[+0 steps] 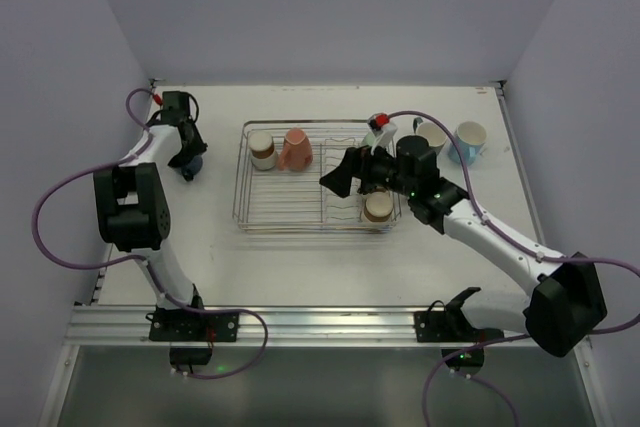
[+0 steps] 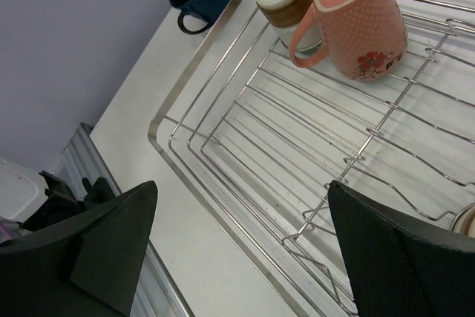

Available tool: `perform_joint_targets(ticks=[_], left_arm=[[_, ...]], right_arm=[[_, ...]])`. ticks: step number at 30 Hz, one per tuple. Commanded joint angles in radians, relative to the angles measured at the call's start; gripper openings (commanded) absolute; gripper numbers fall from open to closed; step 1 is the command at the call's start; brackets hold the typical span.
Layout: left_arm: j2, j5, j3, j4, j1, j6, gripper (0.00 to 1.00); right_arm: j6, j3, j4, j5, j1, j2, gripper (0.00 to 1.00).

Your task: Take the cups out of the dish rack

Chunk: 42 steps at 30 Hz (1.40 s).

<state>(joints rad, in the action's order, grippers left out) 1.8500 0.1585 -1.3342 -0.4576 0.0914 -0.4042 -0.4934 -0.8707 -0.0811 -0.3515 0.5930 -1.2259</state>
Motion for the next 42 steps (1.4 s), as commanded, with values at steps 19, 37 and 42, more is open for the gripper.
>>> perform_joint_targets(ticks=[19, 37, 42], left_arm=[[-0.533, -0.281, 0.238, 0.218, -0.004, -0.062, 0.95], [-1.158, -0.453, 0.613, 0.275, -0.172, 0.036, 1.0], [-1.167, -0.448, 0.619, 0.281, -0.2, 0.053, 1.0]], right_arm=[[0.381, -0.29, 0.242, 0.239, 0.087, -0.248, 0.96], [0.72, -0.783, 0.392, 0.276, 0.08, -0.75, 0.99], [0.724, -0.852, 0.386, 0.264, 0.077, -0.811, 0.99]])
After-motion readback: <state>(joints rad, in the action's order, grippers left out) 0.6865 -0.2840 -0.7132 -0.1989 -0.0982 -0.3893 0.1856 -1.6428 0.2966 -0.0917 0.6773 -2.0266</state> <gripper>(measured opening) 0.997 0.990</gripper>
